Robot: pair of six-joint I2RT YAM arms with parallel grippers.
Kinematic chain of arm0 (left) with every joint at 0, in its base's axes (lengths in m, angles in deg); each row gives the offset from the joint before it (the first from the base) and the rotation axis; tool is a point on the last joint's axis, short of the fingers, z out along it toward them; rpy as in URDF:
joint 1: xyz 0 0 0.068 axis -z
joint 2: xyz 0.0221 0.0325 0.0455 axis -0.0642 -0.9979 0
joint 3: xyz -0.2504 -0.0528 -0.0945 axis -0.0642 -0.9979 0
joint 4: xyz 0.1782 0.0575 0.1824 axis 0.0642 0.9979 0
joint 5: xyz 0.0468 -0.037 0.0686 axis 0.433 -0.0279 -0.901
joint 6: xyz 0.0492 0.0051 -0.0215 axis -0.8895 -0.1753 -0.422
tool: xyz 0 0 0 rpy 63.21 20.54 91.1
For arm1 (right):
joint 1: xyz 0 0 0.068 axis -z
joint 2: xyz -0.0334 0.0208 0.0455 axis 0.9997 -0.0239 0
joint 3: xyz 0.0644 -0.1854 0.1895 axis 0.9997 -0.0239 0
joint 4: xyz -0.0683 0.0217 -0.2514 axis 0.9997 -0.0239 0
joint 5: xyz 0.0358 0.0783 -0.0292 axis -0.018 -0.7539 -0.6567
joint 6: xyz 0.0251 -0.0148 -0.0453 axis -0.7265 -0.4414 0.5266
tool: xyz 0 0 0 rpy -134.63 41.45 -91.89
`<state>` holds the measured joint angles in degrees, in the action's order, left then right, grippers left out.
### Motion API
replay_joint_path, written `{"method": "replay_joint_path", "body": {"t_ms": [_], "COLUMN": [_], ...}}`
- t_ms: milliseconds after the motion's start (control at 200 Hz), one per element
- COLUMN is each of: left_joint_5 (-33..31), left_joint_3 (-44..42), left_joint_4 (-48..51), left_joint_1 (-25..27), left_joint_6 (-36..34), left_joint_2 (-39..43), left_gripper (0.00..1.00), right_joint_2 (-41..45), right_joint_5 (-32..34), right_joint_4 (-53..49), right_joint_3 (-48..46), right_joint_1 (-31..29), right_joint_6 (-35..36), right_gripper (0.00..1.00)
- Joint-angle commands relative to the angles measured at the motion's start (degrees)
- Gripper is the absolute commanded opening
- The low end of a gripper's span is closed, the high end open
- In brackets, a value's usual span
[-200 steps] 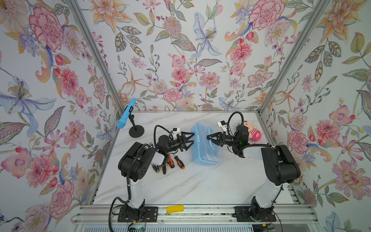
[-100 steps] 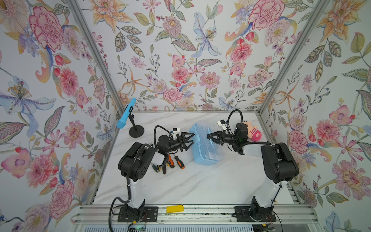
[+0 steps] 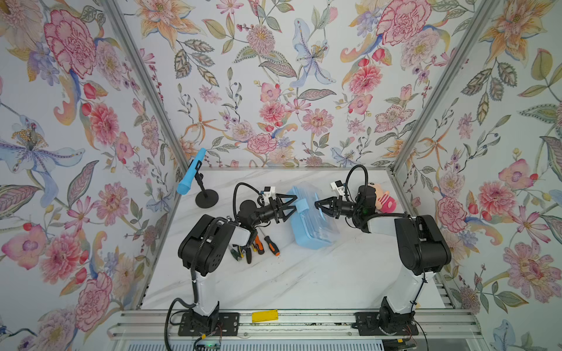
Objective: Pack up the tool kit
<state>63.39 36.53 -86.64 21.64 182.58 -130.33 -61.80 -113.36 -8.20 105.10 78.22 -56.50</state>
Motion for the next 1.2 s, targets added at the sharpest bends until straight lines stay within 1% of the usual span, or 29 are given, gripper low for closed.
{"method": "replay_joint_path", "body": {"t_ms": [0,65,245,375,465,565,651,731,871,926,1061,1156,1196], "left_joint_5": [1.9,0.8,1.5,2.0,2.5,3.0,3.4,3.3,3.0,3.0,3.0,3.0,2.8], "left_joint_3": [5.3,4.0,-1.3,-2.4,-2.2,-1.6,-1.5,-1.7,-1.4,-0.9,0.0,0.1,0.0], "left_joint_4": [-22.8,-23.0,-22.4,-20.6,-17.3,-13.0,-11.3,-10.9,-11.8,-12.1,-14.1,-14.5,-14.1], "left_joint_1": [-0.2,-1.5,-5.4,-5.8,-5.8,-5.8,-5.8,-5.8,-4.9,-4.3,-3.4,-3.0,-2.9], "left_joint_6": [0.6,1.0,-0.4,-1.8,-4.5,-7.9,-9.6,-10.5,-10.7,-10.6,-9.5,-9.4,-9.7], "left_joint_2": [7.0,6.2,5.6,5.7,6.3,5.9,4.6,2.6,-1.0,-2.2,-4.6,-4.8,-4.6], "left_gripper": [0.75,0.75,0.74,0.74,0.75,0.76,0.76,0.76,0.76,0.76,0.75,0.75,0.75], "right_joint_2": [-8.3,-7.6,-4.5,-3.0,-1.8,1.2,4.5,7.6,11.0,12.0,14.5,16.9,17.9], "right_joint_5": [11.4,11.3,11.6,11.7,11.4,12.0,13.2,14.8,19.4,19.9,20.1,20.4,20.8], "right_joint_4": [-13.4,-13.2,-12.9,-12.8,-12.3,-14.2,-19.7,-27.5,-48.2,-52.7,-56.5,-58.0,-60.4], "right_joint_3": [-5.1,-5.1,-6.1,-6.2,-6.3,-5.8,-4.4,-2.3,5.3,7.2,9.1,10.0,11.3], "right_joint_1": [-1.5,-1.4,-0.6,-0.6,-0.5,-0.3,-0.1,0.4,0.7,0.7,0.6,0.2,0.1], "right_joint_6": [15.1,15.1,14.7,14.3,13.5,13.9,16.2,19.5,27.2,28.4,28.2,28.2,29.1], "right_gripper": [0.0,0.0,0.0,0.0,0.0,0.0,0.0,0.0,0.0,0.0,0.0,0.0,0.0]}}
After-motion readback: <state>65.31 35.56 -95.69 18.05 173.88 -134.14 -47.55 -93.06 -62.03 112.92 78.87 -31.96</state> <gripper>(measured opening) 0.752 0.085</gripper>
